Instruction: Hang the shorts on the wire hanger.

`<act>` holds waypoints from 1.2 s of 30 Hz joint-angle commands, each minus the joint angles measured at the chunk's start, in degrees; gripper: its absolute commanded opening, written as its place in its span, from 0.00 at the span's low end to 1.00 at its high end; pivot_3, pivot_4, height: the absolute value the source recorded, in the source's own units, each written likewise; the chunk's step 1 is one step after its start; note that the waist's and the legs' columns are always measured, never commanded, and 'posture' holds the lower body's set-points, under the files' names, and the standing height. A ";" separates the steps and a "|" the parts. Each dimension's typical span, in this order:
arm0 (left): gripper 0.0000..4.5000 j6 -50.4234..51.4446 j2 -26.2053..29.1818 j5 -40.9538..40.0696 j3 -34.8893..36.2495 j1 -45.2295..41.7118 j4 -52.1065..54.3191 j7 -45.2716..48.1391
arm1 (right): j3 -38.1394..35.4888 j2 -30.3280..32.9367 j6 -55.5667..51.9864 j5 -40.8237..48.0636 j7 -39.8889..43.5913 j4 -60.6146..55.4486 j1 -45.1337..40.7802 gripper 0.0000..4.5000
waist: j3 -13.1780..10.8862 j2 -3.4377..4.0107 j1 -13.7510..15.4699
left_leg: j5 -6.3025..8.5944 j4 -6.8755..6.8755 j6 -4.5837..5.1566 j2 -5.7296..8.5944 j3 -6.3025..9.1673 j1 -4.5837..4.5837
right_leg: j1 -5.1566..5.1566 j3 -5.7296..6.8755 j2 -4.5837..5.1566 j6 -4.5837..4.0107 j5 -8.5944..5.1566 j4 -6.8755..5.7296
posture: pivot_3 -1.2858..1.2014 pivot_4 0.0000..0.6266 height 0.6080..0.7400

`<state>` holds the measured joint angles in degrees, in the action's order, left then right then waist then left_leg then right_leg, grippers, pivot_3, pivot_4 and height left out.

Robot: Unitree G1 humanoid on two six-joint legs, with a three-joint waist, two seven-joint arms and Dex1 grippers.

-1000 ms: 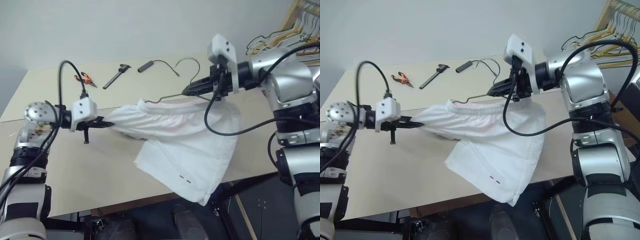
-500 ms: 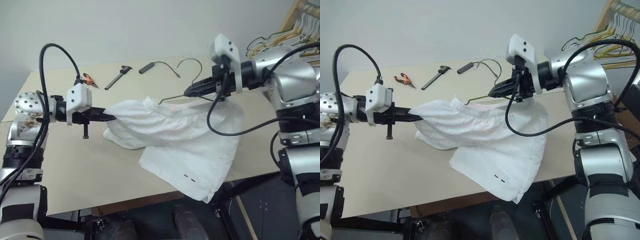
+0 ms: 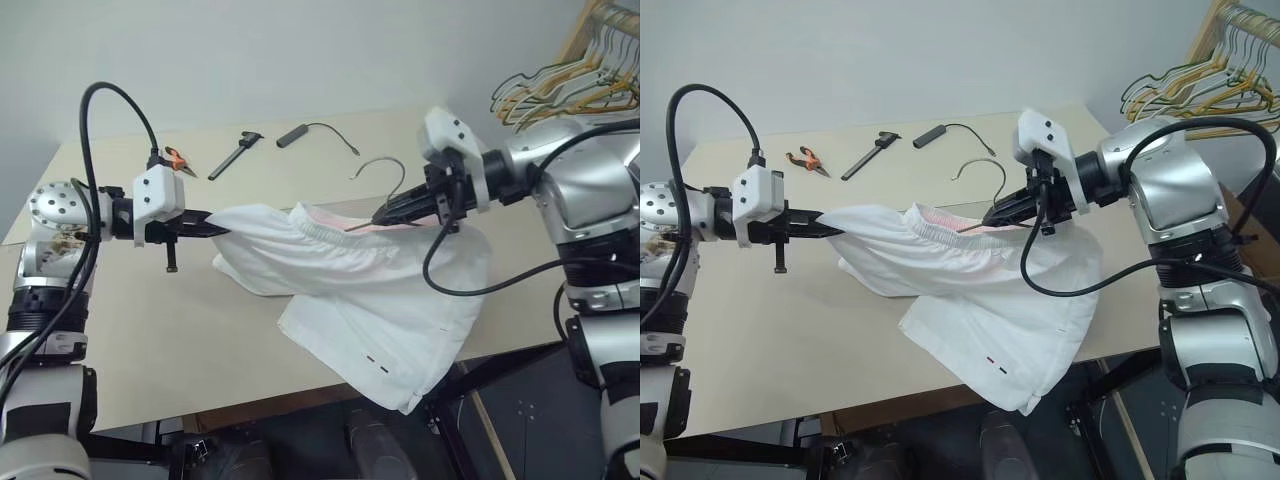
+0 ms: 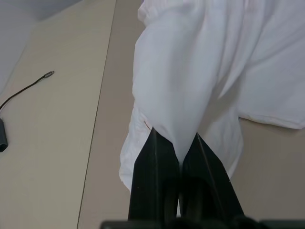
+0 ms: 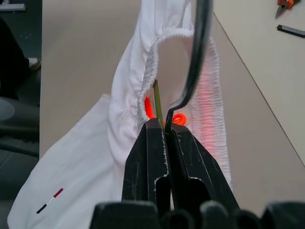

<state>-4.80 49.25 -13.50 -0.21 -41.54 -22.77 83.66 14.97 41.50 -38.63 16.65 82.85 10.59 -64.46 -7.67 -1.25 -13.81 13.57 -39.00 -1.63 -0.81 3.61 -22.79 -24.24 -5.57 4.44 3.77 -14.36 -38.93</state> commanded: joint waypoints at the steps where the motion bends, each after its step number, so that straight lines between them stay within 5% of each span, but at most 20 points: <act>1: 0.02 0.38 1.43 -0.69 -0.17 3.04 4.12 1.68 | -4.17 -0.46 -2.59 1.96 -2.38 0.68 -2.95 0.00 | 0.00 0.00 0.05 | 0.00 0.00 0.00 0.01 0.00 0.00 | 0.01 0.00 0.01 0.00 0.00 -0.01 | 0.47 0.07 1.00; 9: 0.02 -2.52 2.18 5.74 -2.17 3.35 1.50 -1.78 | -6.42 -0.12 -6.24 5.45 -2.56 -1.88 -2.35 0.00 | 0.00 0.00 0.45 | 0.00 -0.01 0.00 0.02 0.02 -0.01 | 0.02 0.02 0.01 0.00 0.00 0.01 | 0.47 0.07 1.00; 19: 0.65 6.23 7.29 -2.93 1.77 1.91 4.20 6.83 | -6.27 0.95 -7.36 5.87 -4.65 -4.25 -0.57 0.00 | 0.00 0.00 0.17 | 0.00 0.00 0.00 0.00 0.01 -0.04 | -0.02 0.02 -0.01 0.00 0.00 0.00 | 0.47 0.08 1.00; 24: 0.99 11.77 14.62 -17.68 1.38 5.04 11.07 8.84 | -5.20 1.22 -6.72 4.68 -5.75 -4.38 0.20 0.00 | 0.00 0.00 0.29 | 0.00 0.02 0.00 -0.03 0.01 -0.05 | -0.02 0.01 -0.01 0.02 -0.01 0.04 | 0.47 0.08 1.00; 28: 1.00 14.99 9.14 -18.22 1.98 0.65 11.84 5.43 | -4.57 0.77 -6.26 4.38 -6.11 -4.02 -0.14 0.00 | 0.00 0.00 1.03 | -0.01 0.01 0.01 -0.01 0.00 0.01 | 0.07 0.02 0.00 0.02 -0.02 0.02 | 0.47 0.08 1.00; 32: 1.00 14.76 1.75 -7.90 -2.96 -5.50 9.02 -5.05 | -4.02 0.44 -6.07 4.24 -5.81 -4.05 -1.32 0.00 | 0.02 -0.04 1.91 | -0.03 -0.04 0.04 0.00 0.00 0.04 | 0.15 0.05 -0.02 0.05 0.01 0.06 | 0.47 0.08 1.00; 36: 1.00 12.02 -2.70 -3.83 -6.83 -9.72 2.73 -1.84 | -3.68 0.64 -6.32 4.48 -5.52 -5.01 -2.34 0.00 | 0.02 -0.04 1.44 | -0.03 0.00 0.04 0.01 -0.01 -0.07 | 0.00 0.03 -0.02 0.03 0.03 0.08 | 0.46 0.07 1.00</act>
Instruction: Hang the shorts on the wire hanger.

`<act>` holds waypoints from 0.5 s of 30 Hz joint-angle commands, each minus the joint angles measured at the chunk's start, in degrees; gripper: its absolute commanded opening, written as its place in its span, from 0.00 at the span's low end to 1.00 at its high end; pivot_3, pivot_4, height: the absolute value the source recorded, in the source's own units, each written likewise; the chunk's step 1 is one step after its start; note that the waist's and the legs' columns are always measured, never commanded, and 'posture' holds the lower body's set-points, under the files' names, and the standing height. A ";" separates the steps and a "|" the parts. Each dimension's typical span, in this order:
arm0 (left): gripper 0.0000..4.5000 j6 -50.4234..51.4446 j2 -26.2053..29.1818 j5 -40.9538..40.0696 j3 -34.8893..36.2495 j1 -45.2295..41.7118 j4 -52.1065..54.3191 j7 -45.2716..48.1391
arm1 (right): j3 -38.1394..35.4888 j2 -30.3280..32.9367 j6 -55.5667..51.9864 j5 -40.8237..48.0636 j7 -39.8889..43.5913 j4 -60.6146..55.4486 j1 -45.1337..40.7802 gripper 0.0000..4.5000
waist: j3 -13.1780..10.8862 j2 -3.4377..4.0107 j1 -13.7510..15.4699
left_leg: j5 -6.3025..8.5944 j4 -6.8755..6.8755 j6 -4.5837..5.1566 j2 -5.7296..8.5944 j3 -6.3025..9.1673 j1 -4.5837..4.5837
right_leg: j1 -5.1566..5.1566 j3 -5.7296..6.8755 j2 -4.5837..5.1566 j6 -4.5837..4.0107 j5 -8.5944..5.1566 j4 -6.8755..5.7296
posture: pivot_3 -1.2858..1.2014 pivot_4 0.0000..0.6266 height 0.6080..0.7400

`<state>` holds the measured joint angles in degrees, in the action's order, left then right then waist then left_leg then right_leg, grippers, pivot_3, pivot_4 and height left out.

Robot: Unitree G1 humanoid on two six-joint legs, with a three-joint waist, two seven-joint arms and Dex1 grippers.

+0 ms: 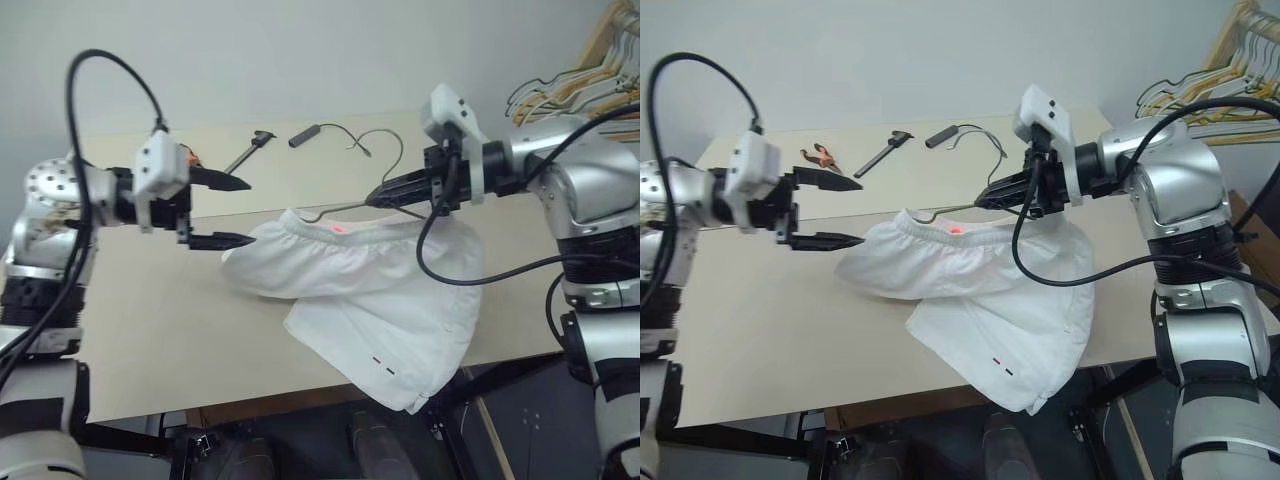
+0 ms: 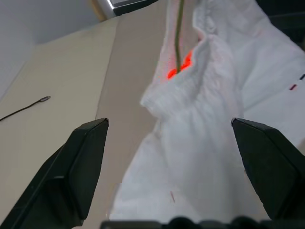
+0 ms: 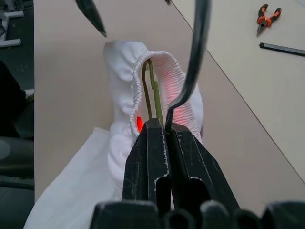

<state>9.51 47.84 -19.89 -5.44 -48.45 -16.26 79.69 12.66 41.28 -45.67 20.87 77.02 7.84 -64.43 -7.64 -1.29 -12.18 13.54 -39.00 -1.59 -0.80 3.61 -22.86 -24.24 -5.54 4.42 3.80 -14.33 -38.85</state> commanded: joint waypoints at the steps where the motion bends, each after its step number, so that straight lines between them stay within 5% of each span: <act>1: 1.00 -2.74 -2.17 3.15 -2.67 -3.75 -5.54 3.88 | -1.24 0.92 0.66 0.31 0.40 -2.60 -2.47 0.00 | 0.00 0.00 -0.30 | 0.00 0.02 0.00 0.00 0.00 -0.01 | -0.03 0.00 0.00 -0.01 0.00 -0.01 | 0.46 0.07 1.00; 11: 1.00 -2.84 -10.32 4.65 -6.58 -11.78 -16.94 12.67 | -0.54 0.51 0.44 0.34 0.23 -4.23 -2.22 0.00 | 0.00 0.00 -1.50 | -0.01 0.00 0.00 0.00 0.01 -0.01 | 0.00 0.01 0.00 0.00 0.00 -0.01 | 0.46 0.07 1.00; 15: 0.81 -4.37 -10.94 4.34 -9.40 -12.37 -17.34 12.81 | -0.33 0.16 0.14 0.37 -0.18 -4.70 -2.20 0.00 | 0.00 0.00 -1.77 | -0.01 0.01 0.00 0.00 0.01 0.01 | 0.00 0.00 0.00 0.00 0.00 -0.03 | 0.45 0.07 1.00</act>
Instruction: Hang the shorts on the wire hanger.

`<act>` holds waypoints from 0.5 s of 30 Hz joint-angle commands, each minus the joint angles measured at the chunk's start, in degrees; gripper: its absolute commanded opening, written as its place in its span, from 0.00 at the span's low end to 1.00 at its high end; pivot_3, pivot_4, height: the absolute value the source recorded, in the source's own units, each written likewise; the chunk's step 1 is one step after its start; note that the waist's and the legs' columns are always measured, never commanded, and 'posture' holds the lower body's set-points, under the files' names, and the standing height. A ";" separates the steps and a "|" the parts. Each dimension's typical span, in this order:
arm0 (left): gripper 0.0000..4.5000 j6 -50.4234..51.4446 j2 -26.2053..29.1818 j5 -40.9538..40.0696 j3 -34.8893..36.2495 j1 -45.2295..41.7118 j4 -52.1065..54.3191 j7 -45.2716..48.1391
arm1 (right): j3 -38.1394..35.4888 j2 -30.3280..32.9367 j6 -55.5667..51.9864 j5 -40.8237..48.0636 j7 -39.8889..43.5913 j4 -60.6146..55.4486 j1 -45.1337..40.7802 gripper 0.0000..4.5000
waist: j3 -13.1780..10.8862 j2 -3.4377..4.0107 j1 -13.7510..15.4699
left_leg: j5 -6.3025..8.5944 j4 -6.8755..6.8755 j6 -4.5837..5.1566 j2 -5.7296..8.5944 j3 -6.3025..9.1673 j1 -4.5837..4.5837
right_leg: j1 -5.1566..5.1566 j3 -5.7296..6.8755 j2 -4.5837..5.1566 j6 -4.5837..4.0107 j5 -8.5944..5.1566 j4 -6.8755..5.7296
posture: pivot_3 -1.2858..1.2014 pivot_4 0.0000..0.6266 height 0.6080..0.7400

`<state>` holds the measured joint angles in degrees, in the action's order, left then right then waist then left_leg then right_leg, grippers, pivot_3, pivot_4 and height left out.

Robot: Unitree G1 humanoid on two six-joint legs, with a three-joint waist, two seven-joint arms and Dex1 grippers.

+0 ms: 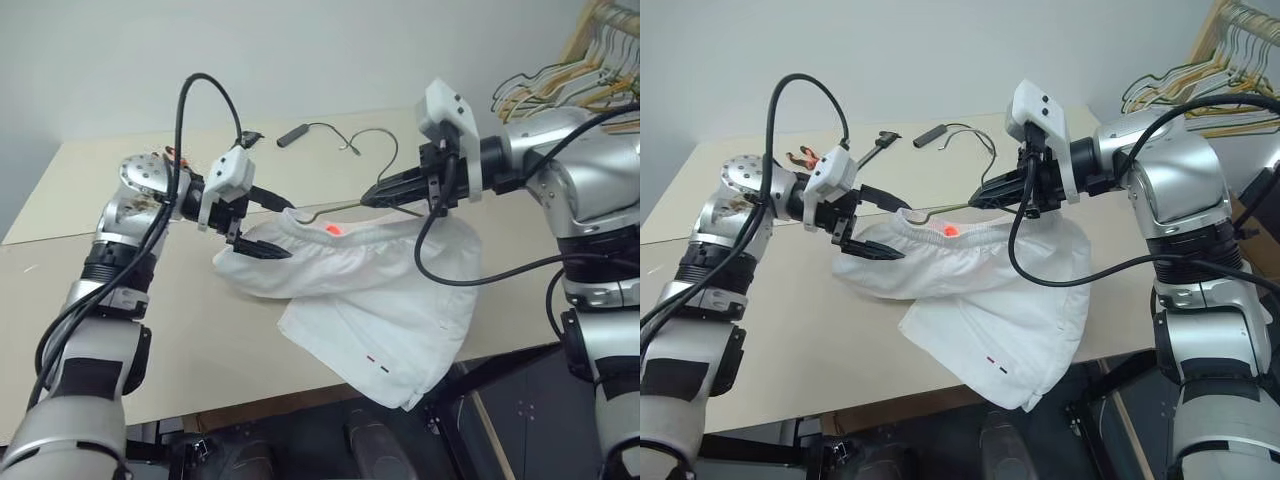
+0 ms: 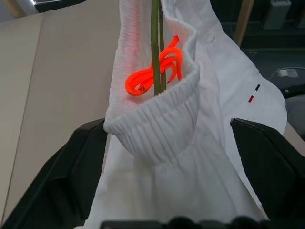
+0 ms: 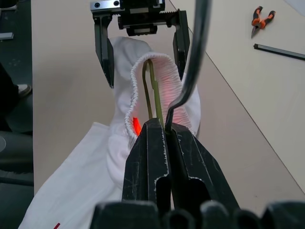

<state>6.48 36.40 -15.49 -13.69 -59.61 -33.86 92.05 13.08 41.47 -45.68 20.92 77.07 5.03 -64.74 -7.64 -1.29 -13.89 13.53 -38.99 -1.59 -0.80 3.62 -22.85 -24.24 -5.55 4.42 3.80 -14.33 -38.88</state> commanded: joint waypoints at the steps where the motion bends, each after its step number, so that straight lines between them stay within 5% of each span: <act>1: 0.73 -1.62 0.60 -0.02 -1.53 -1.19 0.28 0.45 | -0.74 -0.05 0.10 0.32 -0.26 -1.94 -1.89 0.00 | 0.00 0.00 -0.14 | 0.00 0.00 0.00 0.00 0.00 0.01 | 0.01 0.00 0.00 0.00 0.00 -0.01 | 0.45 0.07 1.00; 11: 0.05 -4.09 1.97 -0.50 -2.21 0.09 0.18 0.45 | -0.38 -0.20 0.05 -0.04 -0.58 -1.72 -2.18 0.00 | 0.00 0.00 -0.75 | 0.00 -0.01 0.00 0.01 0.01 0.00 | 0.01 0.00 0.01 0.00 0.00 -0.01 | 0.45 0.07 1.00; 15: 0.01 -3.85 1.24 0.87 -0.69 0.72 0.61 -0.92 | -0.54 -0.17 1.86 -0.31 -0.74 -2.40 -1.44 0.00 | 0.00 0.00 -0.96 | 0.00 -0.01 0.00 0.00 0.02 0.00 | 0.01 0.00 0.00 0.00 0.00 -0.01 | 0.45 0.08 1.00</act>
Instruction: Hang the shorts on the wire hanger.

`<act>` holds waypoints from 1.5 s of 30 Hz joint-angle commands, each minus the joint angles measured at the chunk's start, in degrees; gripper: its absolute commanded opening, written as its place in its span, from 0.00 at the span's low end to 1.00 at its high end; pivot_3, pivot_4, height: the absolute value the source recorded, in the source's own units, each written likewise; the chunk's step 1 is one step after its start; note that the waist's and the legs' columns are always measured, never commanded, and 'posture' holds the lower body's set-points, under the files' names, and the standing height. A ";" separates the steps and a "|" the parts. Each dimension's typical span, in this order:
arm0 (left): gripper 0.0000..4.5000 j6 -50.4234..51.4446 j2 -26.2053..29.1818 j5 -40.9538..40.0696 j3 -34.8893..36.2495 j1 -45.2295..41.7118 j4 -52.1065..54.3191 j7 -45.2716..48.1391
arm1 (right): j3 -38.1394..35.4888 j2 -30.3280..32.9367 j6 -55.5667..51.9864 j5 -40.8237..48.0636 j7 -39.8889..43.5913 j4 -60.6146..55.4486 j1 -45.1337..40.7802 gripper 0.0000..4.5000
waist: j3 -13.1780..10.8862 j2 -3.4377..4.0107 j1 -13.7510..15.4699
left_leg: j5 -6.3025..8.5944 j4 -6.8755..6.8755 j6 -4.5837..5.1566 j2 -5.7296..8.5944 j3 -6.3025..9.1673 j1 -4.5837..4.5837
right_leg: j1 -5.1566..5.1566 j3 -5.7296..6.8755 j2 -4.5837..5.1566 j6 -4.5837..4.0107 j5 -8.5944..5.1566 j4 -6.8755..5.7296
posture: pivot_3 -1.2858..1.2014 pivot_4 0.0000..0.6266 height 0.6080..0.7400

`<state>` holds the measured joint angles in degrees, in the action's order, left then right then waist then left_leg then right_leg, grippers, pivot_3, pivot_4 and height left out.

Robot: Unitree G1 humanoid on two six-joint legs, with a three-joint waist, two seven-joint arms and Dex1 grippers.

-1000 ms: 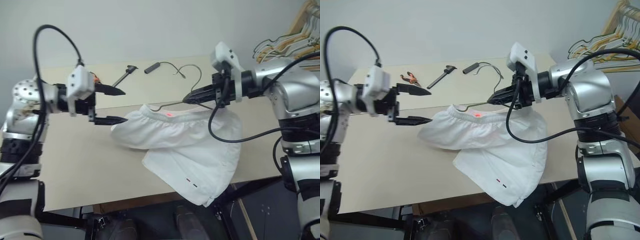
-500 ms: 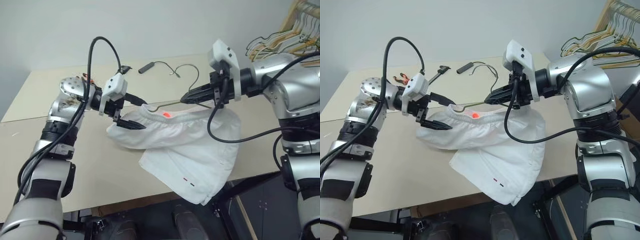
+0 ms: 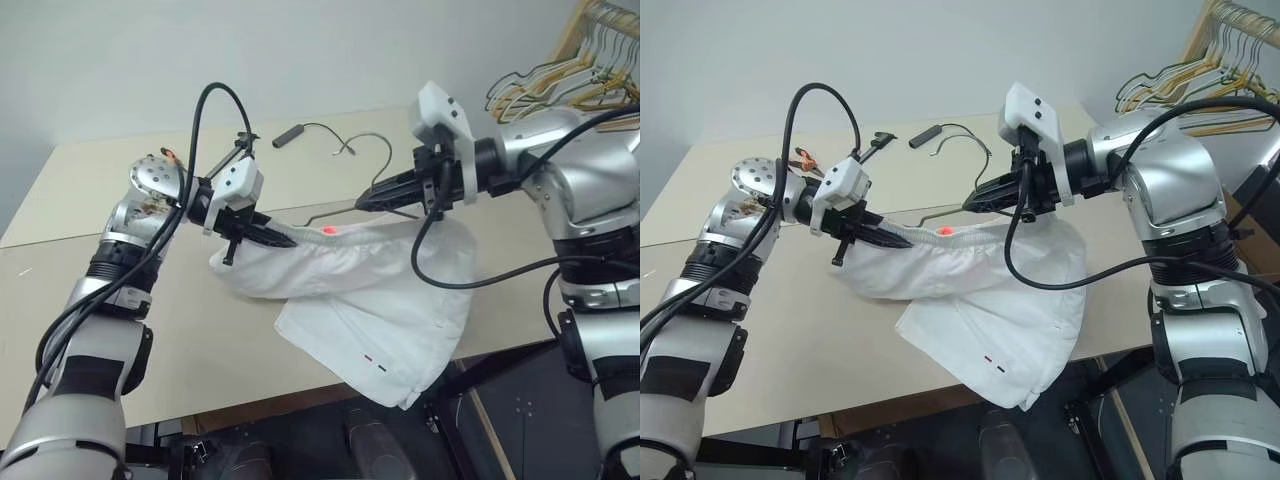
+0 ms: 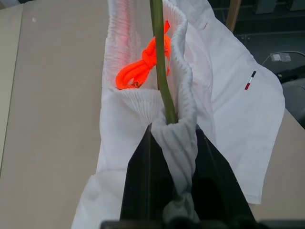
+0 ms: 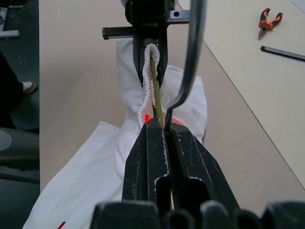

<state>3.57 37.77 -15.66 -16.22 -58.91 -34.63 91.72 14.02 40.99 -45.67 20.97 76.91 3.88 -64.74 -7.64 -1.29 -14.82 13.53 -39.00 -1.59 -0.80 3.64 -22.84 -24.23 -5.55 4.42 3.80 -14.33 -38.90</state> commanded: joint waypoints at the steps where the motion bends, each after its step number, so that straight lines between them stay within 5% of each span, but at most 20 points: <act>1: 0.01 -0.95 -0.27 1.30 2.05 0.10 1.34 -0.77 | -1.76 0.24 3.06 -0.49 -0.77 -1.49 -0.95 0.00 | 0.00 0.00 -0.06 | 0.00 0.00 0.00 0.00 0.00 0.00 | 0.00 0.00 0.00 0.00 0.00 0.00 | 0.45 0.08 1.00; 3: 0.01 -1.05 -0.32 1.48 2.46 0.33 1.31 -0.52 | -2.45 0.00 4.62 -0.80 -2.04 -1.65 -0.17 0.00 | 0.00 0.00 -0.11 | 0.00 0.00 0.00 0.00 0.00 -0.01 | 0.00 0.00 0.00 0.00 0.00 0.00 | 0.45 0.08 1.00; 17: 0.01 0.41 -0.39 2.04 5.06 2.40 2.88 -0.89 | -5.45 5.40 3.08 -0.43 -4.71 -0.26 0.25 0.99 | 0.00 0.00 -0.30 | 0.00 0.00 0.00 0.00 0.01 0.00 | 0.00 0.00 0.01 0.00 0.00 0.00 | 0.44 0.08 1.00; 24: 0.01 0.66 -0.56 2.48 5.54 2.98 2.97 -1.74 | -10.02 14.53 3.94 2.78 1.14 -3.66 5.51 0.99 | 0.00 0.00 -0.24 | 0.00 0.02 0.00 0.00 0.00 -0.01 | 0.02 0.01 0.01 0.01 -0.01 0.06 | 0.44 0.08 1.00; 30: 0.01 0.94 -0.65 2.40 5.95 3.16 3.36 -2.18 | -4.13 19.88 11.13 -5.65 0.92 -8.76 14.50 0.99 | 0.00 0.00 -0.62 | 0.00 0.01 0.00 -0.01 -0.12 0.06 | 0.06 -0.07 0.00 0.38 -0.23 0.04 | 0.44 0.08 1.00; 38: 0.01 1.57 -0.73 2.17 6.06 2.75 4.10 -2.22 | 8.22 13.45 8.80 -18.35 -2.49 -4.03 10.42 0.99 | 0.00 0.00 -1.21 | 0.00 0.02 0.00 -0.01 -0.12 0.08 | 0.05 -0.10 -0.01 0.24 -0.14 0.00 | 0.45 0.09 1.00; 41: 0.01 2.01 -0.49 2.16 6.13 2.97 4.90 -2.17 | 9.94 11.60 8.54 -19.83 -1.47 -2.98 9.01 0.87 | 0.00 0.00 -1.16 | 0.00 0.02 0.00 0.00 -0.09 0.05 | 0.04 -0.07 0.00 0.05 -0.03 0.02 | 0.45 0.11 1.00; 45: 0.01 2.45 -0.02 2.13 6.30 3.16 5.60 -2.09 | 9.11 10.80 8.78 -19.18 0.09 -3.33 8.72 0.58 | -0.01 0.01 -0.53 | 0.00 0.02 0.00 0.00 -0.05 0.03 | 0.04 -0.05 0.00 0.05 -0.03 0.04 | 0.46 0.11 1.00</act>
<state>6.00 36.82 -12.86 -12.14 -55.31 -31.00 89.52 24.63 51.58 -36.99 1.65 76.36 1.58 -54.51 -7.65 -1.29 -15.35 13.53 -38.98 -1.59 -0.79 3.58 -22.81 -24.18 -5.60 4.42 3.85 -14.36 -38.86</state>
